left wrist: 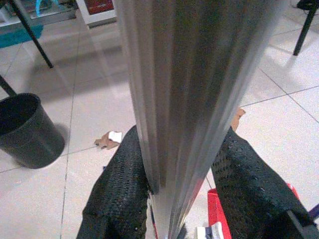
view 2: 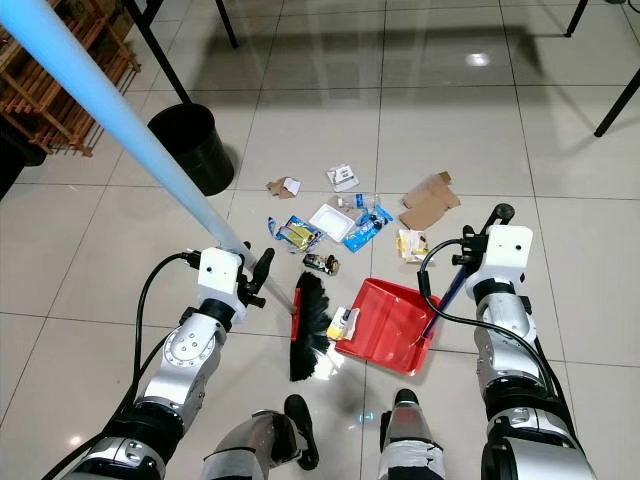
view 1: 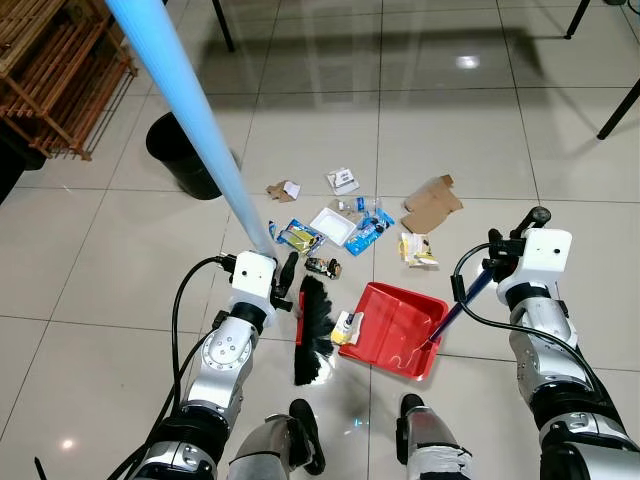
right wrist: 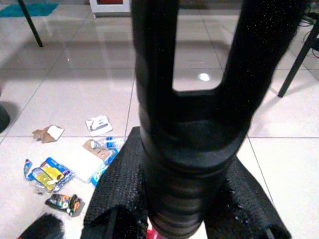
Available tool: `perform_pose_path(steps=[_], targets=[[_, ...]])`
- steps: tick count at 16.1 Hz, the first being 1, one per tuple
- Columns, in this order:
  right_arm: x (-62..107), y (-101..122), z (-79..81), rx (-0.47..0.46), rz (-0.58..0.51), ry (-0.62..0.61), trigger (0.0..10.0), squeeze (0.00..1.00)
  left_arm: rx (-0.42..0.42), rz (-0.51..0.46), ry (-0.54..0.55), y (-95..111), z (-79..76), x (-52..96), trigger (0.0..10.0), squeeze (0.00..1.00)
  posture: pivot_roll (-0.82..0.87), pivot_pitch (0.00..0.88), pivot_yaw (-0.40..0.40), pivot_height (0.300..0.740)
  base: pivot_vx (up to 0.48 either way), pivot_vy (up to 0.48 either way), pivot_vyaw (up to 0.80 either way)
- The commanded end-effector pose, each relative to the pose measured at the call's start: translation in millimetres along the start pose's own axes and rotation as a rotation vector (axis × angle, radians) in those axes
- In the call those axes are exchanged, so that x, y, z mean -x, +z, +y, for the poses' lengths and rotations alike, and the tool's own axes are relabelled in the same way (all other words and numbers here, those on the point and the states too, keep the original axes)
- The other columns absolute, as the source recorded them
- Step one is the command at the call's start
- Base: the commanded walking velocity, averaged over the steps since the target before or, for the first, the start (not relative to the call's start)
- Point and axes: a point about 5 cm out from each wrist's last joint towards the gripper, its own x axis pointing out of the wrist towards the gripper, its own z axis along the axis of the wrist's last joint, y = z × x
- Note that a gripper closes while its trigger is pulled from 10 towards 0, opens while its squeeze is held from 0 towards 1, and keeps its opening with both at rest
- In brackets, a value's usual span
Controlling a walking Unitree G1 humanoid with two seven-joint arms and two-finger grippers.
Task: Sweep floor
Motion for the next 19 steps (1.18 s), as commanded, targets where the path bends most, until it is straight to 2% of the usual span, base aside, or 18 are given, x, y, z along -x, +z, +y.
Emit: perform_pose_path(steps=[1, 19], targets=[[12.8, -27.6, 1.9, -0.032, 0.126, -0.007, 10.0, 0.0, 0.001, 0.026, 0.007, -7.7, 4.0, 5.3, 0.0, 0.0, -0.22, 0.277, 0.167, 0.74, 0.0, 0.0, 0.0], [10.2, -25.6, 3.1, -0.035, 0.124, -0.006, 10.0, 0.0, 0.004, 0.006, -0.011, -6.9, 3.1, 4.3, 0.0, 0.0, -0.22, 0.259, 0.167, 0.74, 0.0, 0.0, 0.0]])
